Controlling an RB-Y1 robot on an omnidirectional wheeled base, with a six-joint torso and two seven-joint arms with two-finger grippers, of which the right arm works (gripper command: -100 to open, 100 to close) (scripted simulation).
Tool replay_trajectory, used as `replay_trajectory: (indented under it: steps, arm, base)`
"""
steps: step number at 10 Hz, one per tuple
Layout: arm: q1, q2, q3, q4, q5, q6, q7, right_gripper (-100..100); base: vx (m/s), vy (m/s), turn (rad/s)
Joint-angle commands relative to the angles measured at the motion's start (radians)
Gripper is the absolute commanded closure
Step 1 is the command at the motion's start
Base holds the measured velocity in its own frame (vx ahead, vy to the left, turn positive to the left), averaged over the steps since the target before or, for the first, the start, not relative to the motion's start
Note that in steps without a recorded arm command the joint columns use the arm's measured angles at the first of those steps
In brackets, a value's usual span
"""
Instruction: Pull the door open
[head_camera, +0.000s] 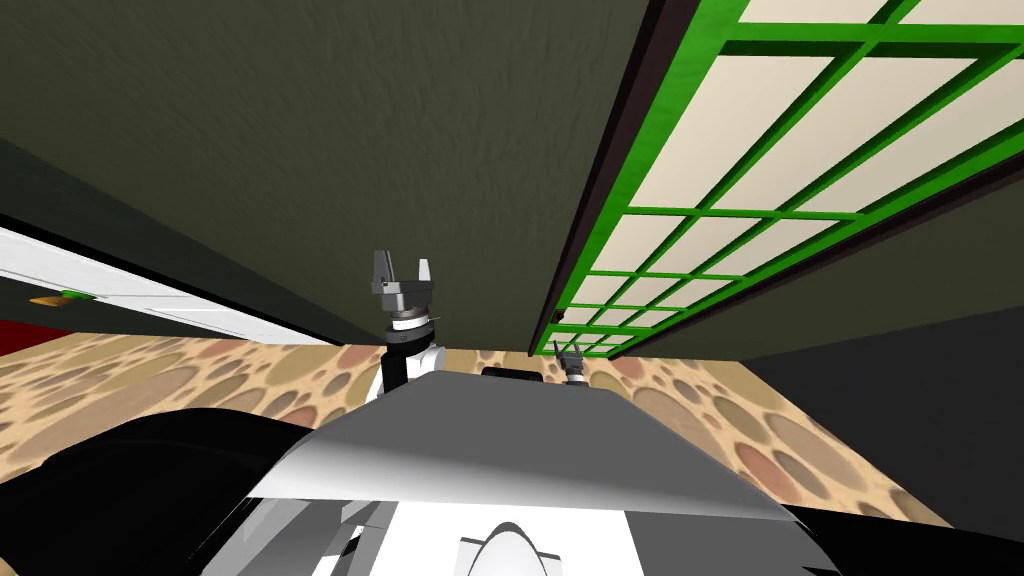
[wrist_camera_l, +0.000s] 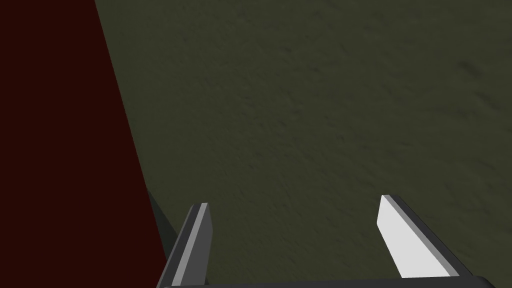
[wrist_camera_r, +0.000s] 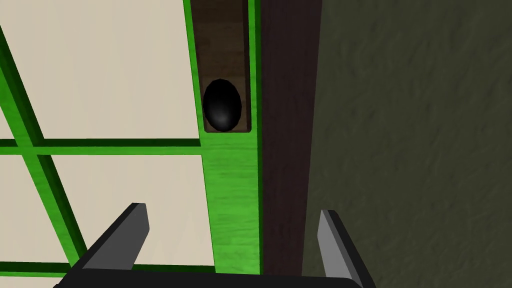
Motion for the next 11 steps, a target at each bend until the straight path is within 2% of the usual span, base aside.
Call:
replay_trajectory:
  steps: [1,2,3,4,5,6,7,8,10,11]
  arm:
    - [-0.002,0.001,0.002,0.021,-0.001,-0.006,0.03,-100]
    - [-0.004,0.002,0.002,0.034,-0.002,-0.01,0.045,-100]
    - [-0.001,0.001,0.002,0.022,-0.001,-0.005,0.034,-100]
    - [-0.006,-0.018,-0.015,0.049,-0.013,-0.023,0.021,-100]
    - [-0.008,-0.024,-0.02,0.057,-0.017,-0.029,0.016,-100]
    - [-0.012,-0.038,-0.033,0.077,-0.026,-0.042,0.004,-100]
    - [-0.012,-0.038,-0.033,0.077,-0.026,-0.042,0.004,-100]
    - [-0.017,-0.054,-0.047,0.099,-0.036,-0.056,-0.01,-100]
    - [-0.023,-0.07,-0.062,0.123,-0.046,-0.071,-0.025,-100]
    - [-0.028,-0.087,-0.077,0.147,-0.057,-0.086,-0.04,-100]
  base:
    - [0.056,-0.123,0.095]
    - [0.047,-0.123,0.096]
    - [0.021,-0.055,0.025]
    - [0.022,0.105,0.165]
    - [-0.001,0.176,0.098]
    - [0.04,0.173,0.074]
    - [0.06,0.108,0.039]
    - [0.065,0.094,0.13]
    - [0.091,0.06,0.105]
    - [0.139,0.035,0.127]
